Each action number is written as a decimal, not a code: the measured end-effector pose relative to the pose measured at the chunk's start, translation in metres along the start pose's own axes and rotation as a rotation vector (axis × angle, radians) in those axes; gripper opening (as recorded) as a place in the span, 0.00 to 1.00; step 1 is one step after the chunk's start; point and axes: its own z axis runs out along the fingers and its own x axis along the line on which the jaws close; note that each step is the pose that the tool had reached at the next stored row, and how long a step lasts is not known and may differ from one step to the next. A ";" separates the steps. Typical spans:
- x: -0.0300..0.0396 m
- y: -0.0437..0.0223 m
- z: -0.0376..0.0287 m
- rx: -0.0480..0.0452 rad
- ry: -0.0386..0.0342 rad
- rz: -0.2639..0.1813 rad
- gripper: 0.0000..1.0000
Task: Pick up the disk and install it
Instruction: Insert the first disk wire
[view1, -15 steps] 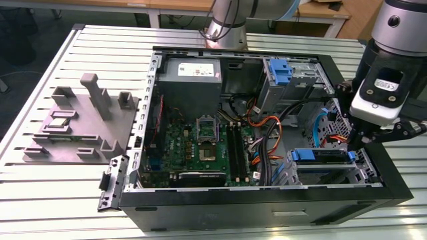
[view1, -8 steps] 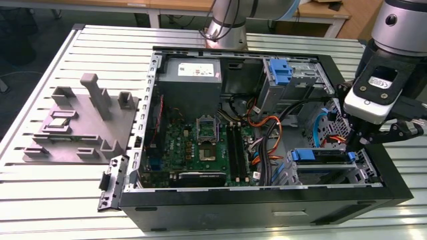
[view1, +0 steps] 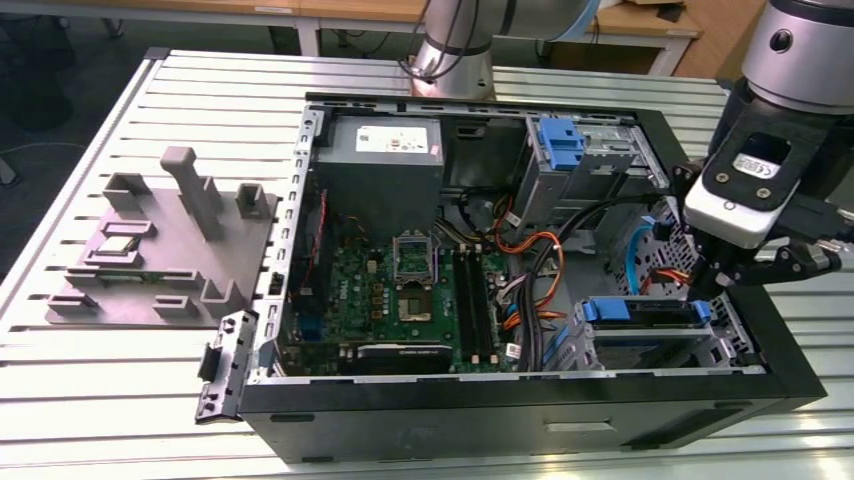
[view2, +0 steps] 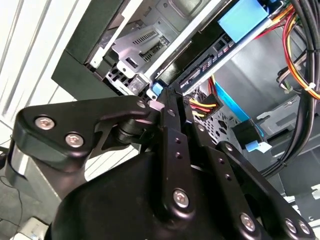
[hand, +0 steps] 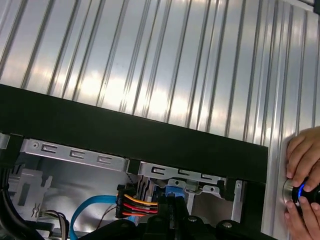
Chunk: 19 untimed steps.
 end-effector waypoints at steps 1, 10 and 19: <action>0.0001 -0.0004 -0.0001 -0.0005 0.0031 0.001 0.17; 0.0008 -0.0029 0.0014 -0.0001 0.0245 0.028 0.17; 0.0016 -0.0040 0.0041 0.0185 0.0169 0.134 0.17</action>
